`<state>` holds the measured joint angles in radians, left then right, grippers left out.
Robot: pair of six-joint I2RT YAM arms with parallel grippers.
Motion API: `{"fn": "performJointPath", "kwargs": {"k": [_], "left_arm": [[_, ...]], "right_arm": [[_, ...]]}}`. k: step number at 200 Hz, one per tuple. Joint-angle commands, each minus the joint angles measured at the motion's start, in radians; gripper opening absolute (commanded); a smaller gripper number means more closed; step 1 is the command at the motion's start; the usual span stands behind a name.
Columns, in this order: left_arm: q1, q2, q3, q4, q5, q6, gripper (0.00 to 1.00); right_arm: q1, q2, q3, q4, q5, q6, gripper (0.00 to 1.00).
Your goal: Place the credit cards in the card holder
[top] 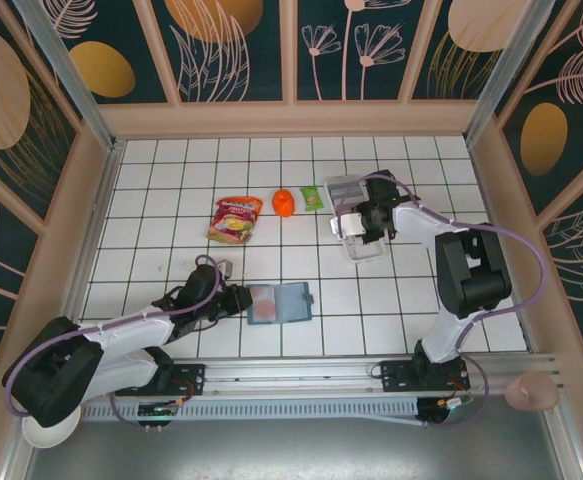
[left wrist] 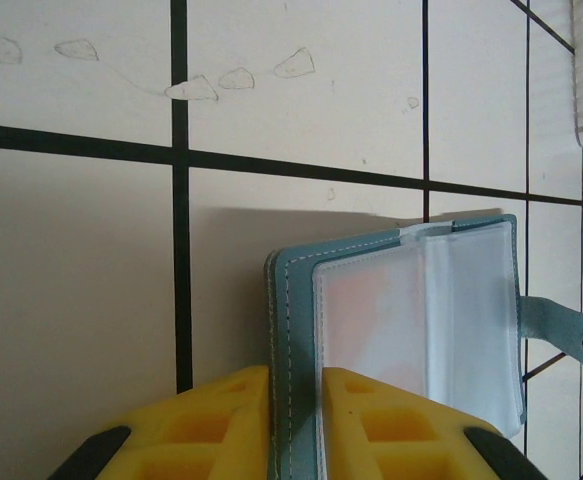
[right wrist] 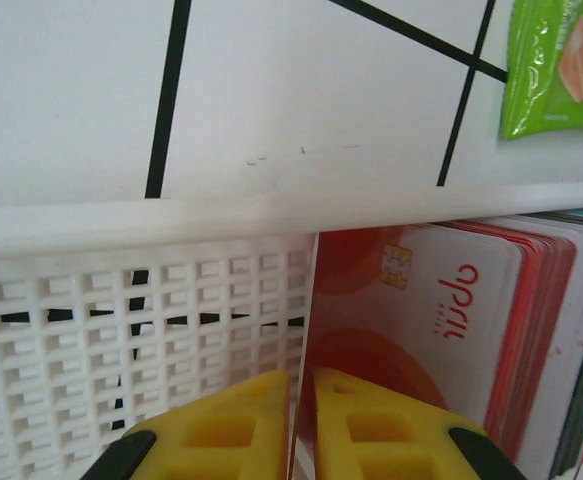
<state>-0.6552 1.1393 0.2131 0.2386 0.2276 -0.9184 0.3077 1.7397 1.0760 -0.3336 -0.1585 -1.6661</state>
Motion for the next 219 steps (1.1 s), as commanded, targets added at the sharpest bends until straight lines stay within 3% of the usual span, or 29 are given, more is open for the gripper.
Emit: {"fn": "performJointPath", "kwargs": {"k": [1,27,42,62,94,124,158,190,219], "left_arm": [[-0.007,0.000,-0.001,-0.009,-0.003,0.013,0.22],[-0.007,-0.001,0.002,-0.015,-0.009,0.014,0.21],[-0.007,-0.011,0.003,-0.024,-0.020,0.016,0.22],[-0.007,-0.028,0.008,-0.051,-0.039,0.020,0.24],[-0.007,-0.055,0.020,-0.105,-0.067,0.035,0.36],[-0.007,-0.120,0.038,-0.177,-0.119,0.037,0.39],[-0.007,-0.207,0.057,-0.242,-0.161,0.024,0.36],[-0.007,-0.253,0.068,-0.245,-0.122,0.014,0.30],[-0.007,-0.229,0.063,-0.184,-0.033,-0.002,0.19]], "right_arm": [[0.007,0.016,-0.007,-0.002,-0.007,0.012,0.16],[0.007,0.014,-0.001,0.001,-0.005,0.014,0.12],[0.005,0.008,0.005,-0.007,0.002,0.014,0.00],[0.006,-0.020,0.012,-0.017,0.004,0.029,0.00],[0.009,-0.117,0.042,-0.044,-0.021,0.114,0.00],[0.059,-0.276,0.025,0.023,-0.018,0.270,0.00],[0.211,-0.474,-0.032,0.188,-0.002,0.709,0.00],[0.393,-0.614,-0.087,0.315,0.153,1.508,0.00],[0.457,-0.632,-0.181,0.295,0.127,2.101,0.00]]}}
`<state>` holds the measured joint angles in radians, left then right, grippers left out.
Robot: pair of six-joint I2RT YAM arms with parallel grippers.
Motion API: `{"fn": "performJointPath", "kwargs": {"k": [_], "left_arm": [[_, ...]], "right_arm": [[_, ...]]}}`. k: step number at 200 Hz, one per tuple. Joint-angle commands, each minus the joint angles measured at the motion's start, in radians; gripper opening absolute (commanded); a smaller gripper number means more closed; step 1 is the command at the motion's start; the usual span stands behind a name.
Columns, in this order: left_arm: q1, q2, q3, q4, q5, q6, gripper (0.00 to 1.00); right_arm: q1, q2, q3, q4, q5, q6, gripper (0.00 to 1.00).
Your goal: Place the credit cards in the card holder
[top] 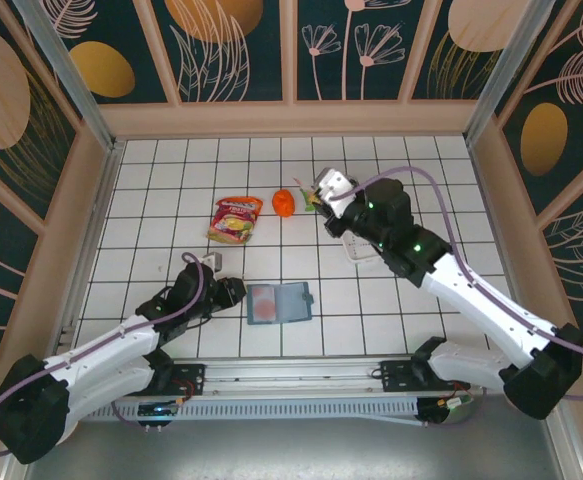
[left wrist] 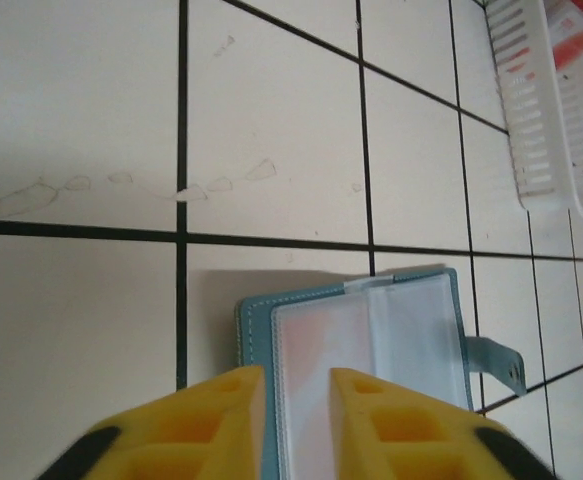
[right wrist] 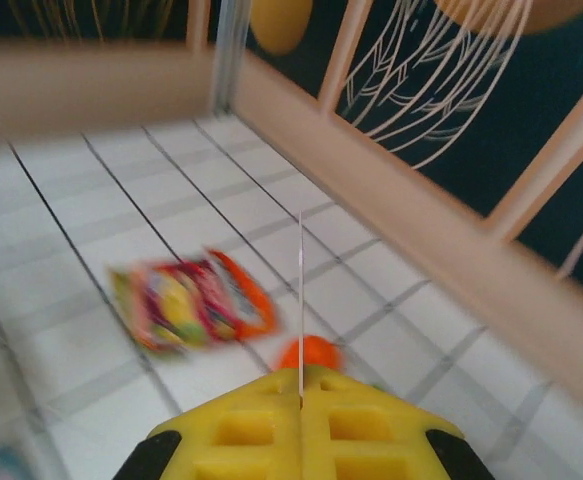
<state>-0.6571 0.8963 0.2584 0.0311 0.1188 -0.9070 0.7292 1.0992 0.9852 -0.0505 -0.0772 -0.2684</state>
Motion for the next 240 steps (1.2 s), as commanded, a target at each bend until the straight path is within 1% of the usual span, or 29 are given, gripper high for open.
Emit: {"fn": "performJointPath", "kwargs": {"k": [1,17,33,49,73,83,104,133,162,186,212,240], "left_arm": [[-0.005,0.016,0.018,0.026,0.078,-0.014,0.18],[-0.006,0.042,0.015,0.055,0.106,-0.023,0.16],[-0.006,0.062,0.008,0.086,0.129,-0.035,0.15],[-0.006,0.078,-0.001,0.107,0.132,-0.045,0.13],[-0.006,0.096,-0.012,0.129,0.137,-0.054,0.10],[-0.006,0.105,-0.020,0.146,0.147,-0.062,0.10],[-0.007,0.124,-0.022,0.150,0.148,-0.059,0.06],[-0.007,0.144,-0.027,0.163,0.162,-0.055,0.04],[-0.007,0.156,-0.032,0.159,0.153,-0.043,0.04],[-0.007,0.191,-0.008,0.112,0.147,-0.002,0.04],[-0.007,0.216,-0.002,0.125,0.162,0.006,0.00],[-0.007,0.227,-0.005,0.125,0.155,0.010,0.00]], "right_arm": [[0.036,0.009,-0.095,0.011,0.045,0.718,0.00],[0.080,0.022,-0.157,0.014,0.032,0.909,0.00],[0.166,0.035,-0.237,0.088,0.070,1.054,0.00],[0.238,0.076,-0.302,0.185,0.085,1.148,0.00],[0.300,0.171,-0.328,0.271,0.074,1.233,0.00],[0.325,0.218,-0.325,0.291,0.066,1.240,0.00],[0.346,0.294,-0.307,0.265,0.071,1.262,0.00],[0.363,0.347,-0.296,0.243,0.085,1.265,0.00],[0.377,0.363,-0.283,0.193,0.113,1.255,0.00],[0.380,0.353,-0.282,0.169,0.125,1.249,0.00],[0.380,0.340,-0.276,0.128,0.144,1.238,0.00],[0.380,0.322,-0.297,0.112,0.157,1.245,0.00]]}}
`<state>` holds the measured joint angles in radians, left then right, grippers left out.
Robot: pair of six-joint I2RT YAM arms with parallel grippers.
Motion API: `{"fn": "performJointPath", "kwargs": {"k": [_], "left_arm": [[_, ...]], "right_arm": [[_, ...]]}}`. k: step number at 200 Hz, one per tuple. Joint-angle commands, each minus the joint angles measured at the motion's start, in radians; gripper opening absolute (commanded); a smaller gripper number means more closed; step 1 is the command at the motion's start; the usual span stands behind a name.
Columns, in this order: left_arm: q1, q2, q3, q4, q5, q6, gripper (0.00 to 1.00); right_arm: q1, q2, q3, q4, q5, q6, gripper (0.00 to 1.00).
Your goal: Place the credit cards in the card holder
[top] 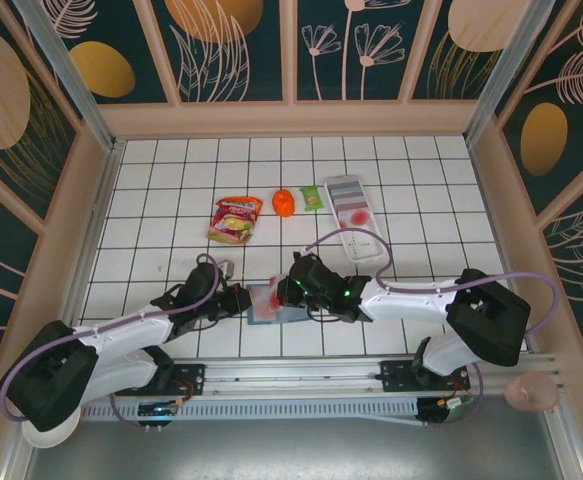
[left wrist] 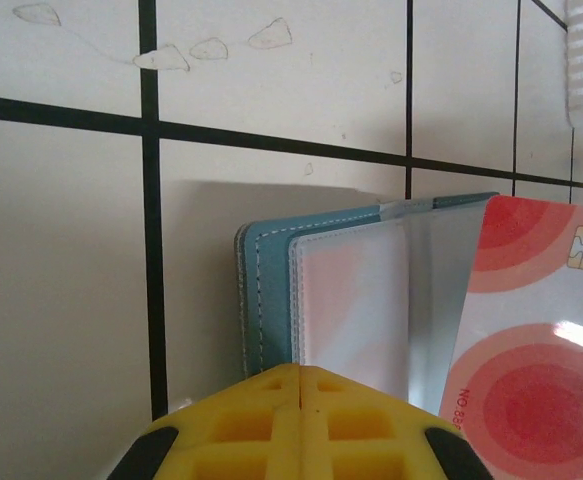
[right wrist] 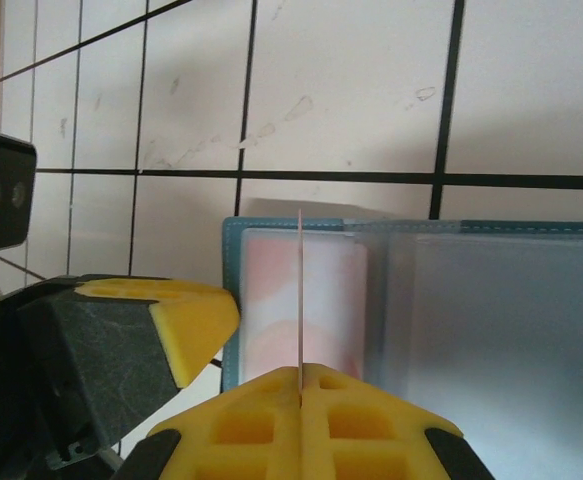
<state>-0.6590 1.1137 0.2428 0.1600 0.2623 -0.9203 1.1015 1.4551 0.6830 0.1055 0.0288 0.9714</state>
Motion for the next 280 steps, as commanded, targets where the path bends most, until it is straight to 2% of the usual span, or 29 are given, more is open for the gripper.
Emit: {"fn": "performJointPath", "kwargs": {"k": [1,123,190,280], "left_arm": [[-0.004,0.010,0.010,-0.004,0.011,0.024,0.00],[-0.005,0.078,-0.009,0.017,-0.014,0.032,0.00],[-0.005,0.074,-0.014,0.010,-0.018,0.033,0.00],[-0.005,0.069,-0.019,0.016,-0.018,0.029,0.00]], "right_arm": [[0.007,-0.034,0.004,-0.045,0.053,0.007,0.00],[0.011,-0.049,-0.043,-0.022,0.097,-0.007,0.00],[0.011,-0.030,-0.095,0.102,0.055,0.001,0.00],[0.008,-0.017,-0.108,0.130,0.025,0.010,0.00]]}}
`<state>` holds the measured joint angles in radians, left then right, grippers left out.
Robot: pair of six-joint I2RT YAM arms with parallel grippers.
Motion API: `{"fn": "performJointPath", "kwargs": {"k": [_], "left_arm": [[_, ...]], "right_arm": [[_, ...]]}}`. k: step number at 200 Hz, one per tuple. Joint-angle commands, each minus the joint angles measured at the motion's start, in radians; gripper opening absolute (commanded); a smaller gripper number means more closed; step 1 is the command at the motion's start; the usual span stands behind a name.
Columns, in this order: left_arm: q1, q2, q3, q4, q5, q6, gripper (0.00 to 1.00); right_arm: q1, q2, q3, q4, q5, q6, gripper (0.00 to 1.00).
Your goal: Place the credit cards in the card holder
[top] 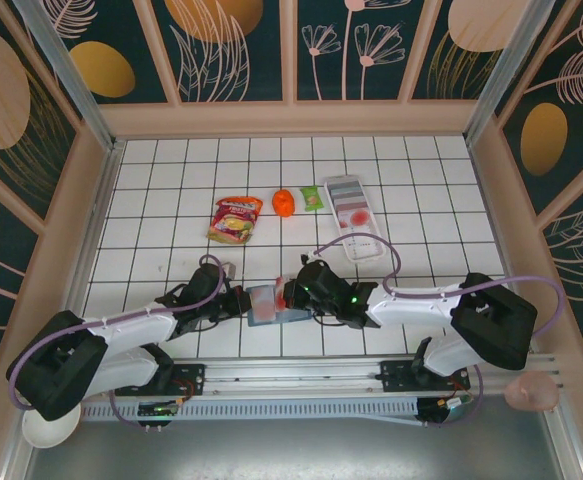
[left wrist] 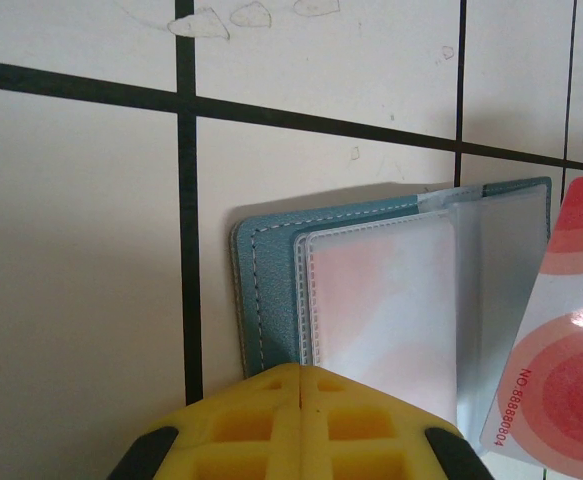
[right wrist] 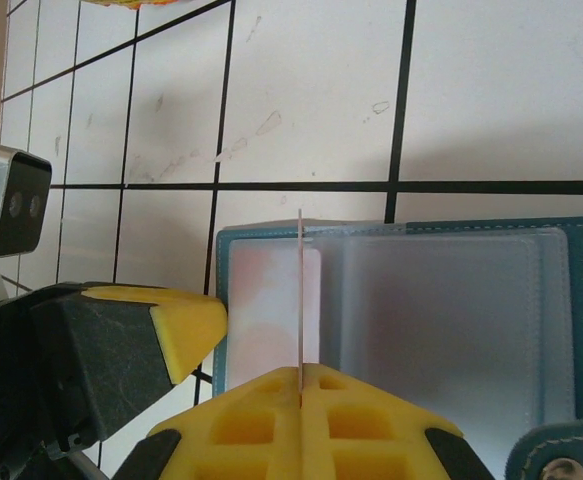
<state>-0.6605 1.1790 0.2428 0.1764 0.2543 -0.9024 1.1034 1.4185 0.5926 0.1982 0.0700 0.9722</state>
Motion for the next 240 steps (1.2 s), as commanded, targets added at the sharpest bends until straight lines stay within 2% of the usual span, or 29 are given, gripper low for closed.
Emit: {"fn": "performJointPath", "kwargs": {"k": [1,166,240], "left_arm": [[-0.003,0.004,-0.020,0.000,-0.010,0.011,0.00],[-0.004,-0.018,-0.050,0.024,-0.006,-0.004,0.00],[-0.003,-0.008,-0.047,0.026,-0.007,-0.002,0.00]], "right_arm": [[0.006,0.020,-0.017,0.039,-0.017,0.010,0.00],[0.015,0.022,-0.054,0.074,-0.032,0.038,0.00],[0.016,0.076,-0.065,0.101,-0.061,0.043,0.00]]}}
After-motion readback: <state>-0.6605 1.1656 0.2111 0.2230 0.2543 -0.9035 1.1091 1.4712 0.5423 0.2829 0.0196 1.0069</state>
